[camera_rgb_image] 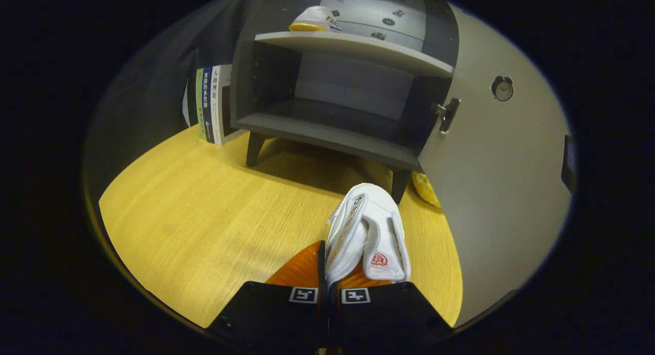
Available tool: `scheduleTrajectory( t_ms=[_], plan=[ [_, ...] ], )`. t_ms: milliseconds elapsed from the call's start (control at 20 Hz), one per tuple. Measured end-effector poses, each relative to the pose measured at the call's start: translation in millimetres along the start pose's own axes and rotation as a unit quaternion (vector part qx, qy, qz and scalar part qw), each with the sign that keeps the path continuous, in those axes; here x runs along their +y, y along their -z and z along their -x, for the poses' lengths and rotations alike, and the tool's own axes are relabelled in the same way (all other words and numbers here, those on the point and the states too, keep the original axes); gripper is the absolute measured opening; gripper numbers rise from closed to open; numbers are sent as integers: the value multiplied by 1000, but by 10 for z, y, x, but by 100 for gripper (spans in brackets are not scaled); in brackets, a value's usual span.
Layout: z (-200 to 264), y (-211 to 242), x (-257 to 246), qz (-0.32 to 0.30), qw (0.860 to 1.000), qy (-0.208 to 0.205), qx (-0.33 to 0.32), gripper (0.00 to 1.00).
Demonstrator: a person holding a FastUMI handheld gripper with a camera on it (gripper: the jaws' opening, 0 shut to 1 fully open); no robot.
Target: Open the shoe cabinet door, grab the shoes and put them into the shoe cabinet, then close the shoe cabinet door.
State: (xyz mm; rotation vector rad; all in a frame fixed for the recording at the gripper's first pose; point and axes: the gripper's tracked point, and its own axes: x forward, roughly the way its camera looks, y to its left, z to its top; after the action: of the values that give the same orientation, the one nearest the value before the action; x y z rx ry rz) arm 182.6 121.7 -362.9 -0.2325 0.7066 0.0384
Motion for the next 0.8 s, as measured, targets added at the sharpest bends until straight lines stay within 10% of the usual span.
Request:
scheduleTrajectory(
  t_ms=[800],
  plan=[
    [1074, -2384, -322, -28, 985, -8, -172, 2]
  ],
)
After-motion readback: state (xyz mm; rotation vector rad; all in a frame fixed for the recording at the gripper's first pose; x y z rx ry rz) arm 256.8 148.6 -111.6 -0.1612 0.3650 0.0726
